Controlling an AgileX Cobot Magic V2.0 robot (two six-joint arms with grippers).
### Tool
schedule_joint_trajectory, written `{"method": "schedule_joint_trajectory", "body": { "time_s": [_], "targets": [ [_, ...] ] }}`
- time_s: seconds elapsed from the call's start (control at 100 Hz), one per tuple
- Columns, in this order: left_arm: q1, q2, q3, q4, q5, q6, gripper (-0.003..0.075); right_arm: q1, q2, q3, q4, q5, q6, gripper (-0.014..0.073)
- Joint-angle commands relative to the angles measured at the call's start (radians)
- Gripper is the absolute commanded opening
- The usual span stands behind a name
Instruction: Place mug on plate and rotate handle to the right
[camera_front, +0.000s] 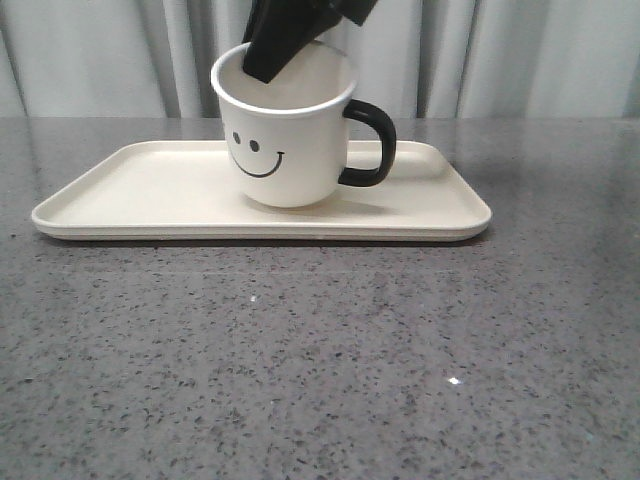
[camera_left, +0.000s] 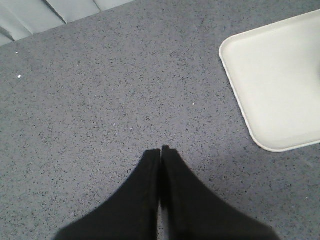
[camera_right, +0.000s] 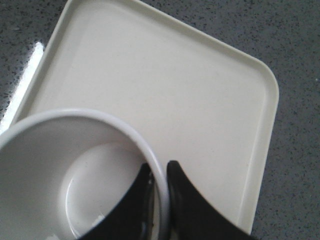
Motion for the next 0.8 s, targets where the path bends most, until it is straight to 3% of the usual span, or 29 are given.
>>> {"method": "schedule_joint_trajectory", "body": {
  "time_s": [0.0, 0.3, 0.79],
  "targets": [
    [-0.006, -0.005, -0.02, 0.013, -0.017, -0.01, -0.002, -0.001, -0.063, -0.023, 0.05, 0.091, -0.03, -0.0065],
    [-0.006, -0.005, -0.02, 0.013, -0.017, -0.01, -0.002, -0.001, -0.063, -0.023, 0.115, 0.091, -0.049, -0.0066],
    [-0.006, -0.005, -0.02, -0.004, -0.017, -0.01, -0.002, -0.001, -0.063, -0.023, 0.117, 0.091, -0.072, -0.0066]
  ]
}}
